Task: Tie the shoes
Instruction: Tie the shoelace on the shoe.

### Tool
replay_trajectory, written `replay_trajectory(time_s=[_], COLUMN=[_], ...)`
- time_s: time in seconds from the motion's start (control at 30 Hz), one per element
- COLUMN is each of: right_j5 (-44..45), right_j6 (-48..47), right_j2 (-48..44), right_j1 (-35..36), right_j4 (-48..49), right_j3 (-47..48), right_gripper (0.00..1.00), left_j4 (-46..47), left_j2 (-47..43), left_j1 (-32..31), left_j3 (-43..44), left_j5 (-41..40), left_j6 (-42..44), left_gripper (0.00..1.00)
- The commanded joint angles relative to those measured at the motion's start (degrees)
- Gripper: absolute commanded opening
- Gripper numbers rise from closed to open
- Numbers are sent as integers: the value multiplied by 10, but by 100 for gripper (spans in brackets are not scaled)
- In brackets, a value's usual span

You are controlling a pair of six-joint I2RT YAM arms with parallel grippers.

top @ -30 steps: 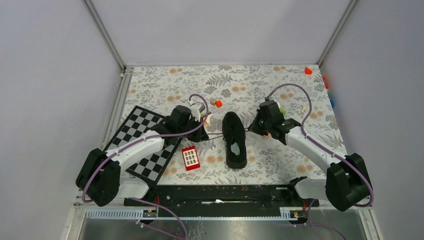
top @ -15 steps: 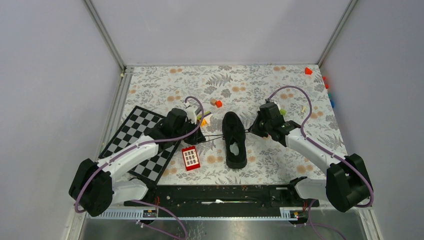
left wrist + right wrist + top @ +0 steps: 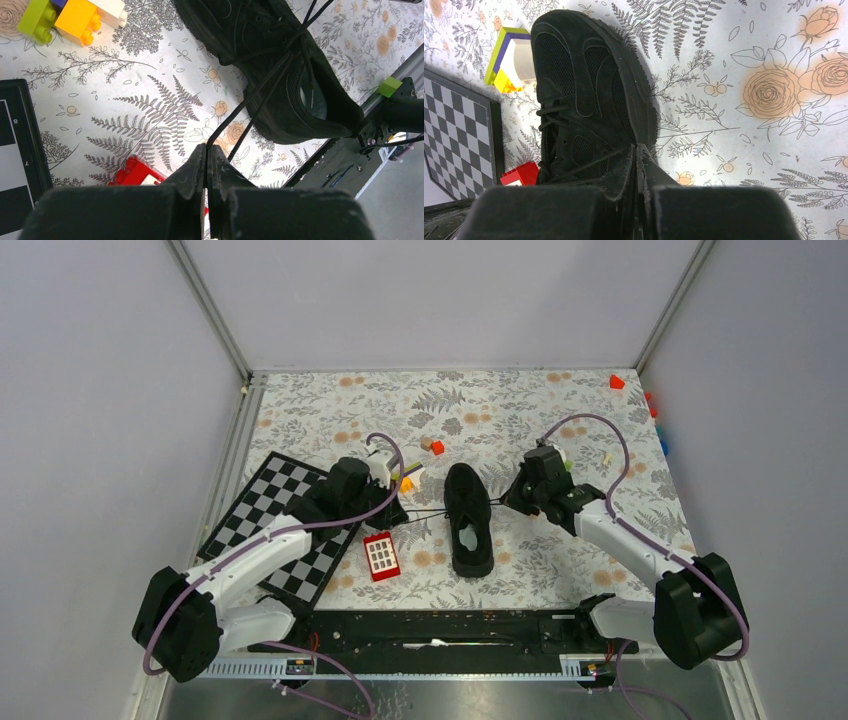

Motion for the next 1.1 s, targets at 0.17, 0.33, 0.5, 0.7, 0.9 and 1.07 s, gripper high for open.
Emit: replay_trajectory(time_s=[0.17, 0.33, 0.5, 0.7, 0.9, 1.07], right_j5=[27, 0, -45, -47, -39, -71], right_j6=[2, -5, -38, -35, -54, -65], right_j2=[-18, -23, -47, -102, -74, -21], right_j1=[-19, -19, -19, -3, 100, 126], right_j4=[14, 28, 2, -46, -81, -75], right_j3=[-17, -13, 24, 42, 77, 100], right_gripper=[0, 0, 32, 46, 47, 47], left_j4=[-17, -1, 8, 13, 19, 22], left_j2=[-9, 6, 36, 50, 53, 58], left_j1=[5, 4, -3, -7, -7, -7], left_j3=[-15, 9, 65, 88, 86, 89], left_j5=[-36, -26, -13, -3, 6, 12], left_j6=[2, -2, 8, 15, 14, 15], left_gripper=[0, 0, 0, 0, 0, 0])
